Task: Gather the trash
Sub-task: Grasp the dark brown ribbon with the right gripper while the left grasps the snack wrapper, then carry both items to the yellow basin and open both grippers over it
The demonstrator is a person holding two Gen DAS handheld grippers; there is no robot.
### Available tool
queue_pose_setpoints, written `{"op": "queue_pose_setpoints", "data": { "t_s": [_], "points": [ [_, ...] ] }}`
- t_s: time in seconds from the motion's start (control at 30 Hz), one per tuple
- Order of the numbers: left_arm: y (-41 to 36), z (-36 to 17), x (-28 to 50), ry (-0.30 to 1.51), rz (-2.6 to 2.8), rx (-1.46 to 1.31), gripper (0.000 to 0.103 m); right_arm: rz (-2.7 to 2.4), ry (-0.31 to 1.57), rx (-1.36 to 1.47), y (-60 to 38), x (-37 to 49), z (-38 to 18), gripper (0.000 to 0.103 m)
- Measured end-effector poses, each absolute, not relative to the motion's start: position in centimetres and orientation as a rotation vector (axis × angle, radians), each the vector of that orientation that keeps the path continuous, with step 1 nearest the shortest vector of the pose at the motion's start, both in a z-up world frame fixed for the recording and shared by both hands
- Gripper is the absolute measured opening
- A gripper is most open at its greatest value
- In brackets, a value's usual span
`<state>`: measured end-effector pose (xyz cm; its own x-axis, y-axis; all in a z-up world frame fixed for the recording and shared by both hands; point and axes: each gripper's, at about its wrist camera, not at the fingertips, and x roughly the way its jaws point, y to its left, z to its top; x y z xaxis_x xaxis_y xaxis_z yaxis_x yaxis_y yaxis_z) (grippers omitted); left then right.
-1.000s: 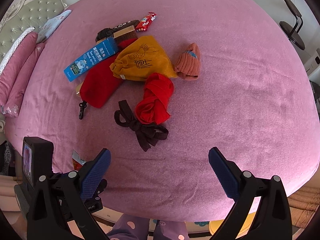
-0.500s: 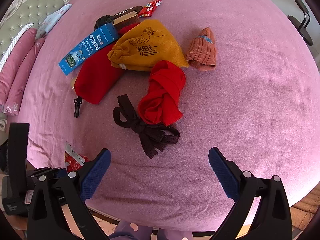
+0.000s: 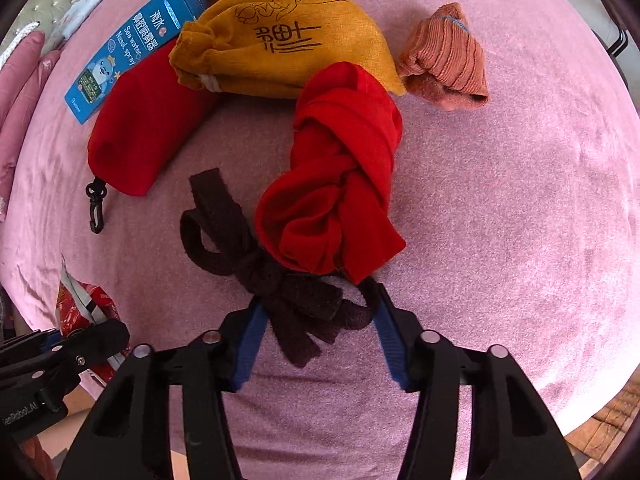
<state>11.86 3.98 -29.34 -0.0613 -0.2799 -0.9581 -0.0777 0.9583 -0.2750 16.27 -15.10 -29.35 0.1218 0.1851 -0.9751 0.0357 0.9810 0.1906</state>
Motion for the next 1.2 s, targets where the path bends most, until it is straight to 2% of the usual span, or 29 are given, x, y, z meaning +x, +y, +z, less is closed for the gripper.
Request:
{"op": "queue_pose_setpoints", "data": {
  "t_s": [0.1,0.2,0.23,0.53,0.77,1.03,1.2],
  "points": [
    [4.4,-28.6,11.5,1.636,-0.176,-0.271,0.033,0.131,1.461,0.234,-15.9,15.7,-28.7,0.021],
    [3.8,-27.9,11.5,1.638,-0.193,-0.254,0.033,0.154,1.459,0.286,-16.8,14.7,-27.6,0.018],
    [3.5,-27.5,11.6,1.638,-0.203,-0.243,0.033,0.165,1.458,0.307,-17.1,14.3,-27.2,0.011],
    [-1.6,-25.4,12.8,1.646,-0.34,-0.134,0.033,0.099,1.39,0.478,-21.7,9.7,-23.1,0.011],
    [-9.5,-23.2,12.0,1.625,-0.551,0.037,0.033,-0.072,1.282,0.591,-26.7,5.0,-20.5,0.011],
    [-19.3,-21.3,8.5,1.606,-0.819,0.239,0.033,-0.351,1.18,0.77,-33.6,-3.4,-19.1,0.011],
    [-24.1,-20.8,3.4,1.592,-0.986,0.389,0.033,-0.53,1.116,0.9,-37.0,-10.2,-19.2,0.011]
  ]
}}
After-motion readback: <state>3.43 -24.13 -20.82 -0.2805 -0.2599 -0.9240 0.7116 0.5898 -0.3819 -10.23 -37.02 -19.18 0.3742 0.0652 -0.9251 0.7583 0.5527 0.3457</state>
